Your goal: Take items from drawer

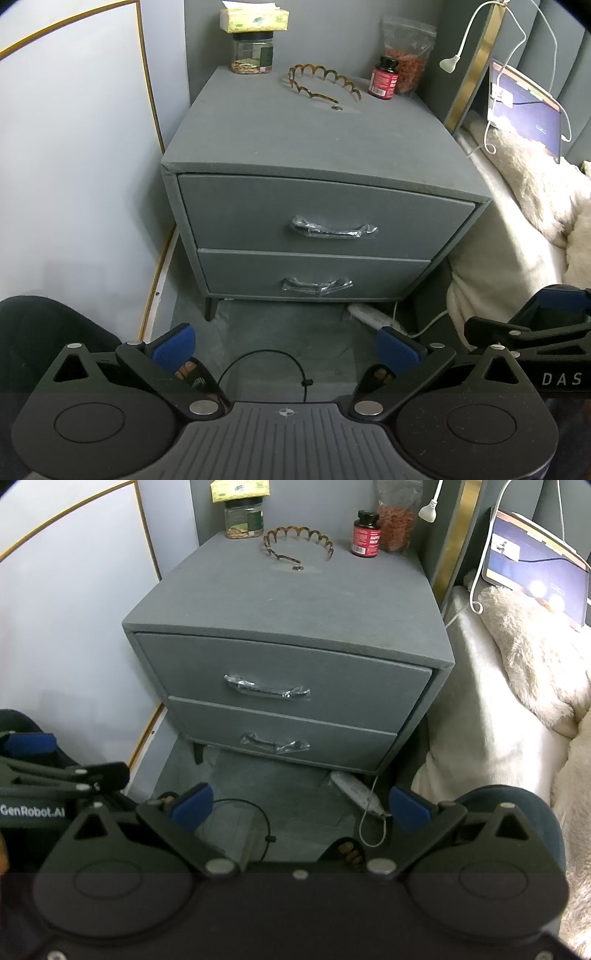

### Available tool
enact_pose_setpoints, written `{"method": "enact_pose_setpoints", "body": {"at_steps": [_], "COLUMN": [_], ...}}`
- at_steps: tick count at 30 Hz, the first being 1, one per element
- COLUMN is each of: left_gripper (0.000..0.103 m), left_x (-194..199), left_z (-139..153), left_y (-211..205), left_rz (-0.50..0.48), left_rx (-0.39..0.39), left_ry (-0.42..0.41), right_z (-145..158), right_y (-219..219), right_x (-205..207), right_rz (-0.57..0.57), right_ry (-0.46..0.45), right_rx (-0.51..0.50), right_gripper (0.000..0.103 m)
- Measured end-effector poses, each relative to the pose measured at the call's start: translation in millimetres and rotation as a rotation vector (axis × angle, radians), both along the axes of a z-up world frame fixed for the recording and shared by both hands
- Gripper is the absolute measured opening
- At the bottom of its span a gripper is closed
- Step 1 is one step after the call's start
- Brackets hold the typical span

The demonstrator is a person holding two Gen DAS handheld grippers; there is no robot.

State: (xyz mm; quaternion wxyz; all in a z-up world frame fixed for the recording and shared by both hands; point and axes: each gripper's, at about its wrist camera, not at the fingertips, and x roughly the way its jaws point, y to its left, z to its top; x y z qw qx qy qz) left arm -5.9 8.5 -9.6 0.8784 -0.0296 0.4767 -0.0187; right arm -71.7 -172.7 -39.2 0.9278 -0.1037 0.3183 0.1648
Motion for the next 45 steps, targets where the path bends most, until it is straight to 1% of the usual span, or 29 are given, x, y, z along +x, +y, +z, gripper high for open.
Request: {"method": "enact_pose_setpoints", "body": {"at_steps": [45], "left_gripper": [0.103], "left_x": [-1.0], "left_z": [1.9], "left_y": [-3.3], "left_rz": [-0.001], "left_rx": [-0.003], "left_ry": [-0.004], "right_z": [1.7], "right_y": [0.7], "right_x": [-1.0], "right_rz": [0.006], "right_ry": [-0.004], "right_rx": [-0.005], "right_gripper": [0.103]}}
